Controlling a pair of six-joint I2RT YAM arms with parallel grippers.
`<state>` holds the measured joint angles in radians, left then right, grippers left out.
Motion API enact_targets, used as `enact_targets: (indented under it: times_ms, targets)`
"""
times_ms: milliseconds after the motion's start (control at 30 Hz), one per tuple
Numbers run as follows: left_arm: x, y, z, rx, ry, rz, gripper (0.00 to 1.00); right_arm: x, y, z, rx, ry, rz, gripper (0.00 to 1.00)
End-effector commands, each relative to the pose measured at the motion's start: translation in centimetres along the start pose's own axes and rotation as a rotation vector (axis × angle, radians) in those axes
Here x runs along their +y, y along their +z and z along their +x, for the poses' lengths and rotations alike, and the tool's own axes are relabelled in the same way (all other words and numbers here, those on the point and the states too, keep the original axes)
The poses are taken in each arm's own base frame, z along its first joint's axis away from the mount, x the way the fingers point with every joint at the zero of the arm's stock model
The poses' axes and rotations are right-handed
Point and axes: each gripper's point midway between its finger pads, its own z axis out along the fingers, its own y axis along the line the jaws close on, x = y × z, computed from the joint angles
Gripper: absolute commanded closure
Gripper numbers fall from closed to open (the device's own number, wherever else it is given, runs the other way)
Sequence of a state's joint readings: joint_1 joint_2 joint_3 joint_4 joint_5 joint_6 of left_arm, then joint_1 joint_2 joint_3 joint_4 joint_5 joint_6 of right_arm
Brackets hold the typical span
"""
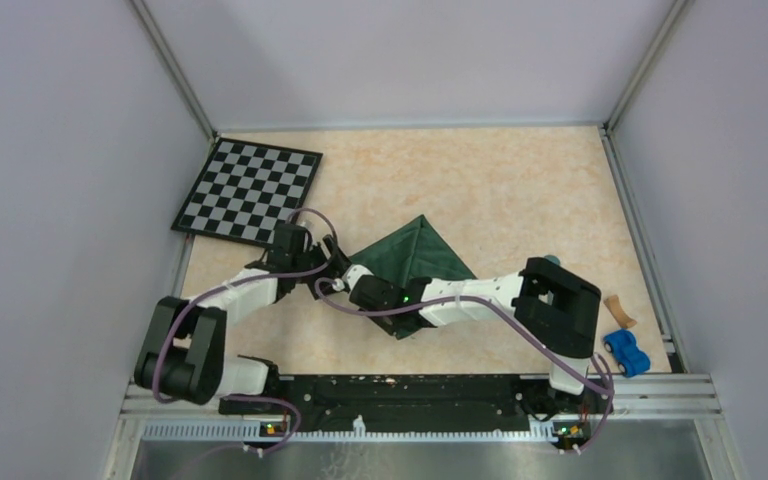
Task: Fold the napkin into a case and place the utensils inside
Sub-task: Pick up the upper triangle-folded napkin from the center of the board.
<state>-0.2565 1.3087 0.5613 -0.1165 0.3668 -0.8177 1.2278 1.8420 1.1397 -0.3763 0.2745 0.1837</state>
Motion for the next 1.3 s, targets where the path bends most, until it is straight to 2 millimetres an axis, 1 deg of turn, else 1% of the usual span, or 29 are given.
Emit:
enact_targets:
  times_ms: [0, 67, 100, 200, 267, 333, 400, 567, 700, 933, 1033, 1100, 1200, 1267]
  targets:
    - [-2.6, 1.4, 1.4, 0.082, -0.104, 0.2, 0.25, -0.3, -1.0, -0.6, -0.059, 0.017, 0.003, 1.0]
    - [-2.0, 1.7, 1.6, 0.065, -0.155, 0.199, 0.3, -0.2, -1.7, -1.2, -0.091, 0.025, -0.016, 1.0]
    - [-1.2, 1.9, 1.6, 0.041, -0.182, 0.177, 0.31, -0.2, -2.0, -1.5, -0.105, 0.03, -0.018, 1.0]
    - [-0.6, 2.0, 1.1, -0.019, -0.211, 0.16, 0.31, -0.4, -2.9, -2.2, -0.141, 0.04, -0.025, 1.0]
    - [-0.5, 2.2, 1.0, -0.02, -0.226, 0.155, 0.32, -0.5, -3.5, -2.7, -0.172, 0.052, -0.037, 1.0]
    - [0.0, 2.5, 1.3, -0.003, -0.25, 0.131, 0.36, -0.7, -4.0, -3.1, -0.201, 0.068, -0.041, 1.0]
    - [0.5, 2.7, 1.5, -0.002, -0.277, 0.116, 0.37, -1.0, -4.3, -3.4, -0.217, 0.078, -0.044, 1.0]
    - [1.1, 3.5, 1.6, -0.002, -0.294, 0.104, 0.43, -1.2, -4.4, -3.4, -0.224, 0.09, -0.058, 1.0]
    - [1.0, 4.0, 1.0, -0.014, -0.278, 0.105, 0.49, -1.0, -4.2, -3.1, -0.221, 0.088, -0.07, 1.0]
    - [0.7, 4.3, -0.2, -0.042, -0.237, 0.092, 0.65, -0.9, -4.0, -2.6, -0.21, 0.081, -0.072, 1.0]
    - [0.5, 4.4, -0.3, -0.035, -0.236, 0.096, 0.73, -0.9, -4.0, -2.6, -0.214, 0.081, -0.078, 1.0]
    - [0.5, 4.5, -0.3, -0.033, -0.237, 0.096, 0.76, -0.8, -4.0, -2.6, -0.215, 0.081, -0.081, 1.0]
    - [0.2, 4.4, -0.4, -0.037, -0.223, 0.109, 0.86, -0.8, -4.0, -2.7, -0.219, 0.083, -0.082, 1.0]
    - [0.0, 4.1, -0.7, -0.049, -0.21, 0.105, 0.95, -0.6, -4.1, -2.9, -0.225, 0.084, -0.094, 1.0]
